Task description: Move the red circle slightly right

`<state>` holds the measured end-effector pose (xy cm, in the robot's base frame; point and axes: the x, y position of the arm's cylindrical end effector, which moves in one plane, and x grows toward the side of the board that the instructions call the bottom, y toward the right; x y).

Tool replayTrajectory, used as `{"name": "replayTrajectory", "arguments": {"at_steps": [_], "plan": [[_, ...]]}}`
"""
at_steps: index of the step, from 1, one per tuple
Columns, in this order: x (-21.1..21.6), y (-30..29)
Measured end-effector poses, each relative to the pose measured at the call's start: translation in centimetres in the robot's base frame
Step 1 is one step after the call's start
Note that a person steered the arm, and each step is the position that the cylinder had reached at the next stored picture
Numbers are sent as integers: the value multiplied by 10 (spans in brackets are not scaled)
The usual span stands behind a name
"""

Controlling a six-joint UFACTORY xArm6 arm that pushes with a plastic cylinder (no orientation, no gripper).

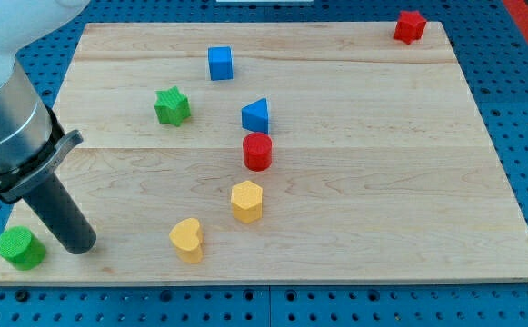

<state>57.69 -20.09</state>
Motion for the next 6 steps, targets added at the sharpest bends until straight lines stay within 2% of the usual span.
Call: {"name": "replayTrajectory", "arguments": {"at_steps": [2, 3, 4, 6], "plan": [[0, 4], [-1, 31], [-20, 53], [-82, 61]]}}
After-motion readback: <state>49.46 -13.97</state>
